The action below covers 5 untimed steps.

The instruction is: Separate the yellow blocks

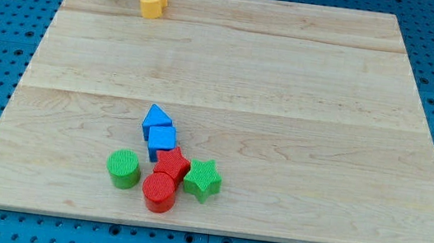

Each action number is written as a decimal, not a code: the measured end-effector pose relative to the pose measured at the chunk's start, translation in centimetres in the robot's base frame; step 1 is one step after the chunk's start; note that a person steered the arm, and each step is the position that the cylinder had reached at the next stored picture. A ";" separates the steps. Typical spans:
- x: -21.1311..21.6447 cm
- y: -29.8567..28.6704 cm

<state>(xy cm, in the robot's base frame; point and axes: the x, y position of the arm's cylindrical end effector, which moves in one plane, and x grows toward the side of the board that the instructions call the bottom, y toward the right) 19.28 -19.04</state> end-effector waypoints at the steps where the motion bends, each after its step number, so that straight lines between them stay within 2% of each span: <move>1: -0.1 4.1; 2: 1.9 8.6; 3: 7.2 6.4; 4: 7.5 5.4; 5: 2.8 6.7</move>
